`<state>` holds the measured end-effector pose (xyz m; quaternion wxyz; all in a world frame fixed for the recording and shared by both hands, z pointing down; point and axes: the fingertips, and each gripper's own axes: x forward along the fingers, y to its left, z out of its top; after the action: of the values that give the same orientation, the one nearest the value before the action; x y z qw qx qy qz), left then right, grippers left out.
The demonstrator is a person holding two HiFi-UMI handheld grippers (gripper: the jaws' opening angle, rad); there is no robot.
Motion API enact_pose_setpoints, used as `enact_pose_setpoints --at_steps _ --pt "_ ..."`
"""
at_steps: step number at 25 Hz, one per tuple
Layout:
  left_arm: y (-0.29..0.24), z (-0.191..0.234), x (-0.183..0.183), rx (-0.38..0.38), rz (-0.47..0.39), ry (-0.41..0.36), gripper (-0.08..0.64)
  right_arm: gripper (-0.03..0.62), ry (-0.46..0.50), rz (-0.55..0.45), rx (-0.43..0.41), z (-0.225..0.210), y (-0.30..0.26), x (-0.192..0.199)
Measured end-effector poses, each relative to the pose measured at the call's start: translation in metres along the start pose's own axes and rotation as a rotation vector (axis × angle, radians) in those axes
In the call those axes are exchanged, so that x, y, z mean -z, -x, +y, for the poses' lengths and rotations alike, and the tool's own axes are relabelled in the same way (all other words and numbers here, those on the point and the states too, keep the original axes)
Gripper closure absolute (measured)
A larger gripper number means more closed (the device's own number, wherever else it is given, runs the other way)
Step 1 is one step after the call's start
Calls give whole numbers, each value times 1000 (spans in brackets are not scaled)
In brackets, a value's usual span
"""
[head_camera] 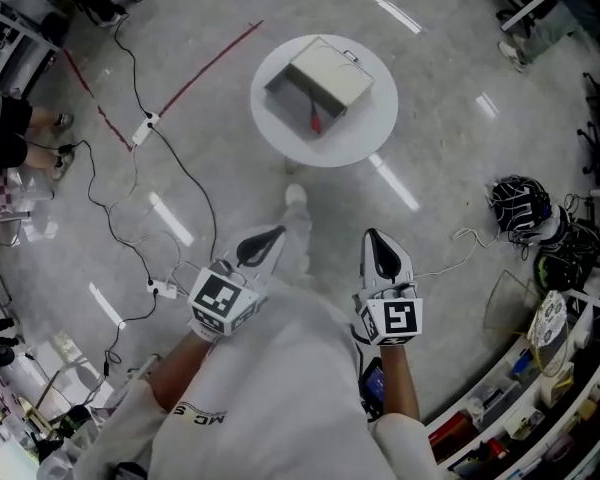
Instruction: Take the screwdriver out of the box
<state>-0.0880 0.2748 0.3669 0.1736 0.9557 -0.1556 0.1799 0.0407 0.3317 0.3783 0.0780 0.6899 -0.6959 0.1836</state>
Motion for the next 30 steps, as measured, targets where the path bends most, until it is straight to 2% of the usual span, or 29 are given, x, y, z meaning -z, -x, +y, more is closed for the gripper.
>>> enact_pose_setpoints --at_steps 3,7,11,16,19,24,30 --pt "-38 45 -15 -7 3 27 560 592 44 30 -49 -14 -61 -23" --pt "-82 100 -57 -26 -33 37 560 592 83 69 -106 -35 -135 -53" --pt "-108 150 -100 -59 -77 36 560 592 105 89 -154 -45 -201 -86" --pt "-129 202 -126 -113 -90 38 560 592 117 128 -200 -55 -276 -103" --pt "-146 217 -132 -149 -85 64 560 589 105 160 -231 -67 -310 -104" --pt "-170 240 -114 -184 -27 136 560 582 99 226 -284 -71 -351 -82" --pt "-185 259 -97 -237 -2 219 560 528 87 310 -328 -66 -384 -45"
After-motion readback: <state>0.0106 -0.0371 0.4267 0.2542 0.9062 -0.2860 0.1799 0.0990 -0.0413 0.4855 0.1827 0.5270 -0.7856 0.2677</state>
